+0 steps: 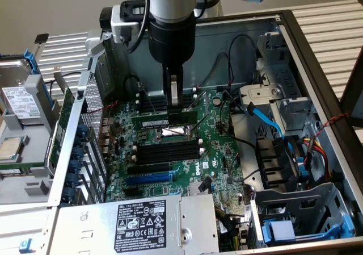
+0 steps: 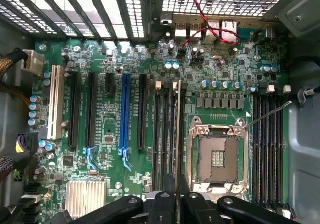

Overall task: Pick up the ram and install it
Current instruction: 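Insert the ram into the slot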

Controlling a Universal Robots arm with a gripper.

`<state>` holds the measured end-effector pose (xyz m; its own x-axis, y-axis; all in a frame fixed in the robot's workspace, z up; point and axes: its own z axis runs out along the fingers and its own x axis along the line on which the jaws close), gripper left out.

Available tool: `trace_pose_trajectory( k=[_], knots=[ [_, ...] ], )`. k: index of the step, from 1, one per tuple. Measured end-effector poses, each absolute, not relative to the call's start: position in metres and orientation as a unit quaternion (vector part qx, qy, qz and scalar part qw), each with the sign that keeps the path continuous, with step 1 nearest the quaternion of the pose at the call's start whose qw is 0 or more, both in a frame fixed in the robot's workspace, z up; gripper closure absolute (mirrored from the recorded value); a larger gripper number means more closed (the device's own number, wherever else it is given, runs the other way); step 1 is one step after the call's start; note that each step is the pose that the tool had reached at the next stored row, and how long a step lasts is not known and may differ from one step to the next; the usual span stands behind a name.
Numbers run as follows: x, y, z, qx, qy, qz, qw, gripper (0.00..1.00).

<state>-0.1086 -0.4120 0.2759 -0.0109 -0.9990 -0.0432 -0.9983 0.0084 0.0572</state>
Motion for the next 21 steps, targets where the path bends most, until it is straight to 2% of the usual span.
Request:
trace_pose_trajectory(
  k=[21],
  knots=[
    [-0.109,-0.421,0.254,0.71,-0.703,-0.037,0.005,0.87]
  ],
)
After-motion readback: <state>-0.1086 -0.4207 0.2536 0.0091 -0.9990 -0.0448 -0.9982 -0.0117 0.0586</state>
